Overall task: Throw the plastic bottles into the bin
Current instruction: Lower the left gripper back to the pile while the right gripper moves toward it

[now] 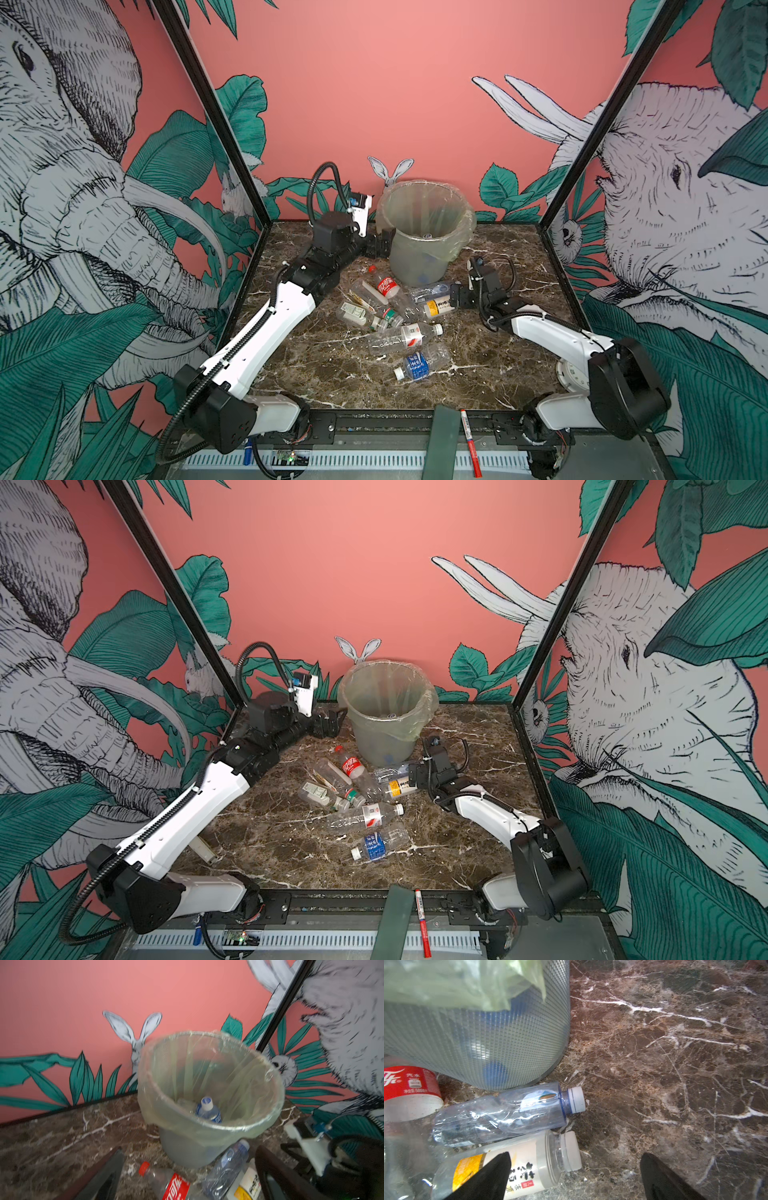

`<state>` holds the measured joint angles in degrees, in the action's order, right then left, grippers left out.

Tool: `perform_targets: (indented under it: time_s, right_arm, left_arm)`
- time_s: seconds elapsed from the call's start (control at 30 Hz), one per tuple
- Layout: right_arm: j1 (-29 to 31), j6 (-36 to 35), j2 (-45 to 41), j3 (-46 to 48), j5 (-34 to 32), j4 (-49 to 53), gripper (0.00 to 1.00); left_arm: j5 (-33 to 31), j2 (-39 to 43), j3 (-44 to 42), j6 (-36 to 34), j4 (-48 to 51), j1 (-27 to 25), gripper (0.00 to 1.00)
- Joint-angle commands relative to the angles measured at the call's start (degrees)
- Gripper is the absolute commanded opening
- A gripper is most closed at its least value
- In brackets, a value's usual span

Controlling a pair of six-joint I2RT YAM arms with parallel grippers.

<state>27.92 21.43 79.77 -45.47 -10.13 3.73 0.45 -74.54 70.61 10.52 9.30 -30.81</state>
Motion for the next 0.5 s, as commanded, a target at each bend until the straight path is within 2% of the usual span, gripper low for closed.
perform_targets:
  time_s: [0.0,0.27,0.47]
  right_arm:
    - [2.72,-0.20,-2.05,-2.32,2.79,0.42,0.99]
    - [14.68,5.90,-9.13,-2.87,-7.70,13.50,0.99]
    - [21.11,18.55,-15.70,-1.12,-9.87,22.40,0.99]
  left_arm:
    - [-2.82,3.16,-7.91,3.35,-7.64,0.05,1.00]
    - [-1.96,7.23,-23.83,5.81,-16.46,0.05,0.99]
    - [-1.94,9.61,-30.01,4.73,-19.92,-0.02,0.98]
